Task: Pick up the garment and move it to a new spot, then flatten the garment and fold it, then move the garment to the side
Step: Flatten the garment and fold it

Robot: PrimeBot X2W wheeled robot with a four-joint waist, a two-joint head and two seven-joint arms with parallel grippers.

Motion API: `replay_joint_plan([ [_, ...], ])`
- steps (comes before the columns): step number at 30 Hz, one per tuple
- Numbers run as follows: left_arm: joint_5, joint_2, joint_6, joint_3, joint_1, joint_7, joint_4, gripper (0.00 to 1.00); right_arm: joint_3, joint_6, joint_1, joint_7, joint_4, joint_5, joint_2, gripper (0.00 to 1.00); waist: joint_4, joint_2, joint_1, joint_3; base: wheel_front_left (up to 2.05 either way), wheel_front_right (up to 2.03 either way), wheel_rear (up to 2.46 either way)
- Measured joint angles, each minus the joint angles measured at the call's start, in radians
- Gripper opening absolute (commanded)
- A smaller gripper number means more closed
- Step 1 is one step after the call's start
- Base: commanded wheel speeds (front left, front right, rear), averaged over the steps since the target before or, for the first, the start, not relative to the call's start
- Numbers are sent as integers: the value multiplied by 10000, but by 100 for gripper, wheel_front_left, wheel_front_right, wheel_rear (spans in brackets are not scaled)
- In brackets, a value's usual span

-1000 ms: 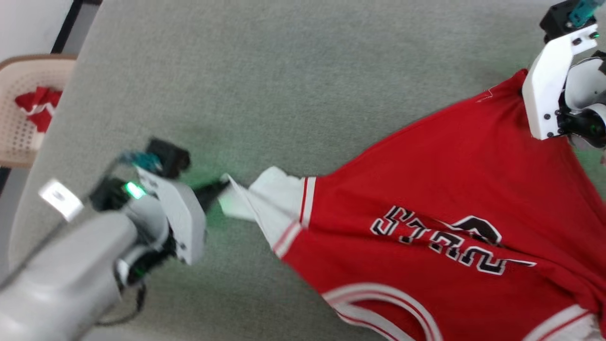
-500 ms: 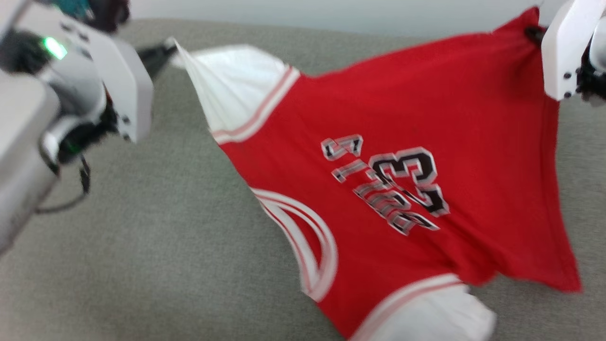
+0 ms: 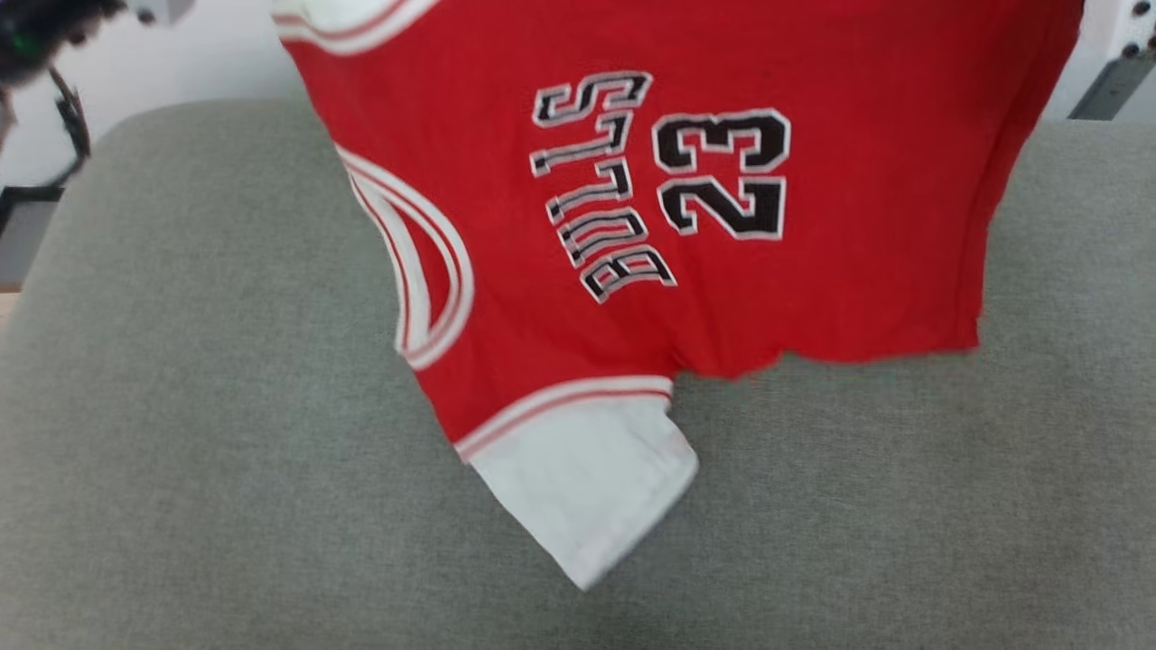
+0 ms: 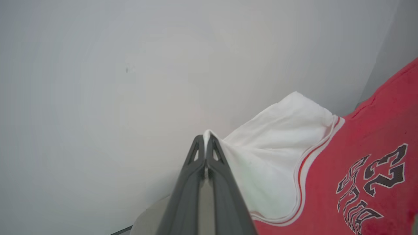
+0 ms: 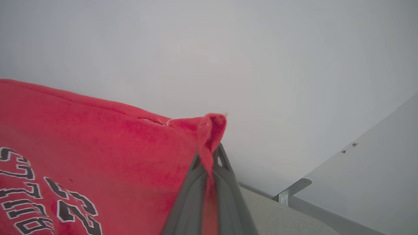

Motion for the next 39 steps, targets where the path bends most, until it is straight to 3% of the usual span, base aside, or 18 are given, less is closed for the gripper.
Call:
replay_joint_plan([
  [11,282,-1030,-38,-52,-1911,-1636,2174,0,-715,0,-1274,-1544,1026,-1179,976,0,-266,0,0,695,0,0,0],
  [16,704,-1624,-19,-29,-2820,-2857,3045,0,-1026,0,-2301,-3177,1965,-2142,1509,0,-385,0,0,1472,0,0,0],
  [26,1503,-2372,537,213,-4848,-5622,4272,0,-2061,0,-3931,-6844,3779,-4696,2125,0,-550,0,0,3232,0,0,0],
  [30,1806,-2422,671,522,-5285,-5883,4100,0,-2679,0,-4190,-7158,3814,-5605,2226,0,-558,0,0,3809,0,0,0],
  [33,2117,-2247,690,1223,-5332,-5929,3170,0,-3045,0,-4151,-7175,3613,-6082,2351,0,-539,0,0,4147,0,0,0],
  [39,2182,-2359,178,1413,-3565,-5916,3083,0,-3149,0,-3062,-7179,3697,-6412,2412,0,-382,0,0,4174,0,0,0],
])
